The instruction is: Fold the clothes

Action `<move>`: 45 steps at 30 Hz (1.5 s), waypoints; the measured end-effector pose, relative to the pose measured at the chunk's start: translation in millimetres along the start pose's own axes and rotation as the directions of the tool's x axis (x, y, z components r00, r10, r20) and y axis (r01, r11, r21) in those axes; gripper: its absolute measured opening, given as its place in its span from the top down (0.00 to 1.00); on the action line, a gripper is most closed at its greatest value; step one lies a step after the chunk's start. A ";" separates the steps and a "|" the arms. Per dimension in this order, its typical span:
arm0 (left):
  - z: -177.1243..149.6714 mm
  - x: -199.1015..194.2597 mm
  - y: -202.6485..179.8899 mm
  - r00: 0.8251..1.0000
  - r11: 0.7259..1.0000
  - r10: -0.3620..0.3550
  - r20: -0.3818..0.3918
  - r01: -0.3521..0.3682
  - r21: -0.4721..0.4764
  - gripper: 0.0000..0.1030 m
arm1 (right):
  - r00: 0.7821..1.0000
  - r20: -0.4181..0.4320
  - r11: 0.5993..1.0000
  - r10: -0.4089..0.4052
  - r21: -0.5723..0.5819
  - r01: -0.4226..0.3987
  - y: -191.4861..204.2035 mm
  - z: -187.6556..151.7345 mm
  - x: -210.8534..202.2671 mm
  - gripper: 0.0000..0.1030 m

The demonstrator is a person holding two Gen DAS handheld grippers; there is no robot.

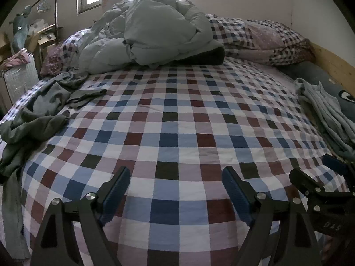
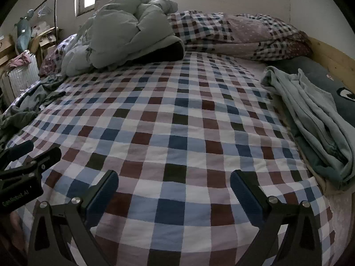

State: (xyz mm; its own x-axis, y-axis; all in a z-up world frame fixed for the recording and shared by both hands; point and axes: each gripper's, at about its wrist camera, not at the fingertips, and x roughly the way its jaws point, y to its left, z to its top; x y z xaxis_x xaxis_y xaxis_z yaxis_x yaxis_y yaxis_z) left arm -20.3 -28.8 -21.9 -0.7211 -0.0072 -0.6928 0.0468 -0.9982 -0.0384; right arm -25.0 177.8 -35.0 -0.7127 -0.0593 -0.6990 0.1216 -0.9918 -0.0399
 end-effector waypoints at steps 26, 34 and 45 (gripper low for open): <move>-2.9 3.5 -2.9 1.000 1.000 -0.001 -0.028 0.001 0.014 0.14 | 1.000 -0.026 1.000 -0.001 0.009 0.001 -0.4 -2.1 7.5 0.00; -4.4 7.7 -2.1 0.999 0.999 -0.011 -0.052 0.013 0.033 0.14 | 0.999 -0.032 1.000 -0.001 0.015 0.002 -0.4 -2.0 8.2 0.00; -7.5 15.0 -3.2 0.997 0.999 -0.014 -0.079 0.018 0.041 0.14 | 0.997 -0.075 1.000 0.006 0.022 -0.005 1.0 -4.0 16.8 0.00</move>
State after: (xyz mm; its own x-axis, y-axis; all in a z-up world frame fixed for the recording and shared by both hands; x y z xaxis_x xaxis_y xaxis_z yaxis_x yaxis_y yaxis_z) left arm -26.1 -25.3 -37.6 -0.6651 0.0118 -0.7467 0.0056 -0.9998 -0.0208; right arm -34.1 176.4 -49.6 -0.6583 -0.0568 -0.7506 0.1098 -0.9937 -0.0210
